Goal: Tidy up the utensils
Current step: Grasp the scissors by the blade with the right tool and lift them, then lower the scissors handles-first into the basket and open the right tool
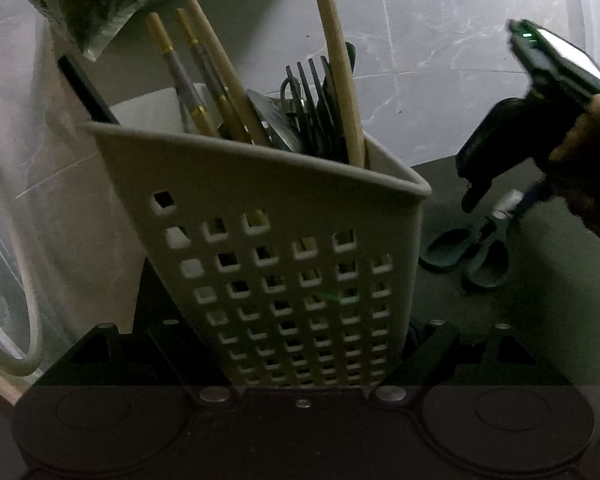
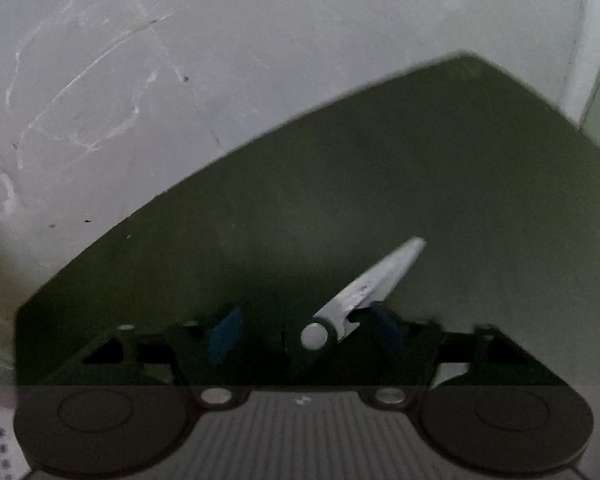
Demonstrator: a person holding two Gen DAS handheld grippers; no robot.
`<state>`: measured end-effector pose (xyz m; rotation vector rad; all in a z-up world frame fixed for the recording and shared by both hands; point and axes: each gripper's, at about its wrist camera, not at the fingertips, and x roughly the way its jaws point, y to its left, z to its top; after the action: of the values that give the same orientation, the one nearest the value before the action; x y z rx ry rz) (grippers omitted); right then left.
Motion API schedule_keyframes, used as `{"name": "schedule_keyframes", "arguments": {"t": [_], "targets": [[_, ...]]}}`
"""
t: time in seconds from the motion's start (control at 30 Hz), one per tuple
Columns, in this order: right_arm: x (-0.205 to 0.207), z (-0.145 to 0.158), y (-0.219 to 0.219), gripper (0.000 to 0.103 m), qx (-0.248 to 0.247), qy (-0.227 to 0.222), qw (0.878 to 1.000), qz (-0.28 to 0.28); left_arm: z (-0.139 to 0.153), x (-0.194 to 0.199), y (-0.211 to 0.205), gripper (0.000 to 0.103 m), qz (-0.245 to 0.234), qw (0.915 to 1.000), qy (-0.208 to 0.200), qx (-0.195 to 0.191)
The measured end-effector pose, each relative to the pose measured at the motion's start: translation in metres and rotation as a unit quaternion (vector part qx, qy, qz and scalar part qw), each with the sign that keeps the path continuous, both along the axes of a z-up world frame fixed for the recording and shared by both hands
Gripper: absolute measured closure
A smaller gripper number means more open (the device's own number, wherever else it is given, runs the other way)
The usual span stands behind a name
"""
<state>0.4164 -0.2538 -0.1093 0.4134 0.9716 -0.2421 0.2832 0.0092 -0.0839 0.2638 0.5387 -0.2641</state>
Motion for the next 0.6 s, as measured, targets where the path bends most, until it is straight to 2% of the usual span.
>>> {"name": "schedule_keyframes", "arguments": {"t": [0.07,0.13,0.2,0.27,0.4,0.43,0.47,0.6], "targets": [[0.012,0.001,0.009,0.066,-0.030,-0.004,0.999,0.029,-0.001,0.000,0.002,0.019,-0.001,1.0000,-0.001,-0.002],[0.022,0.000,0.014,0.070,-0.045,-0.012,0.996,0.071,-0.001,0.001,0.002,0.019,-0.002,1.0000,0.000,-0.003],[0.027,-0.003,0.020,0.073,-0.045,-0.020,0.993,0.109,-0.003,0.001,0.002,0.019,-0.004,1.0000,0.001,-0.006],[0.028,-0.003,0.027,0.072,-0.070,-0.013,0.988,0.135,-0.004,0.000,0.003,0.020,-0.005,0.9999,0.002,-0.009],[0.031,-0.005,0.049,0.067,-0.110,0.008,0.984,0.141,-0.007,0.000,0.004,0.019,-0.003,0.9999,0.005,-0.014],[0.033,-0.005,0.053,0.070,-0.115,0.012,0.983,0.141,-0.007,0.000,0.004,0.019,-0.003,0.9999,0.006,-0.014],[0.034,-0.004,0.055,0.079,-0.113,0.015,0.984,0.139,-0.008,0.001,0.005,0.020,-0.002,0.9999,0.006,-0.015],[0.029,-0.003,0.057,0.081,-0.111,0.006,0.982,0.150,-0.008,0.001,0.008,0.020,-0.001,0.9998,0.006,-0.017]]}}
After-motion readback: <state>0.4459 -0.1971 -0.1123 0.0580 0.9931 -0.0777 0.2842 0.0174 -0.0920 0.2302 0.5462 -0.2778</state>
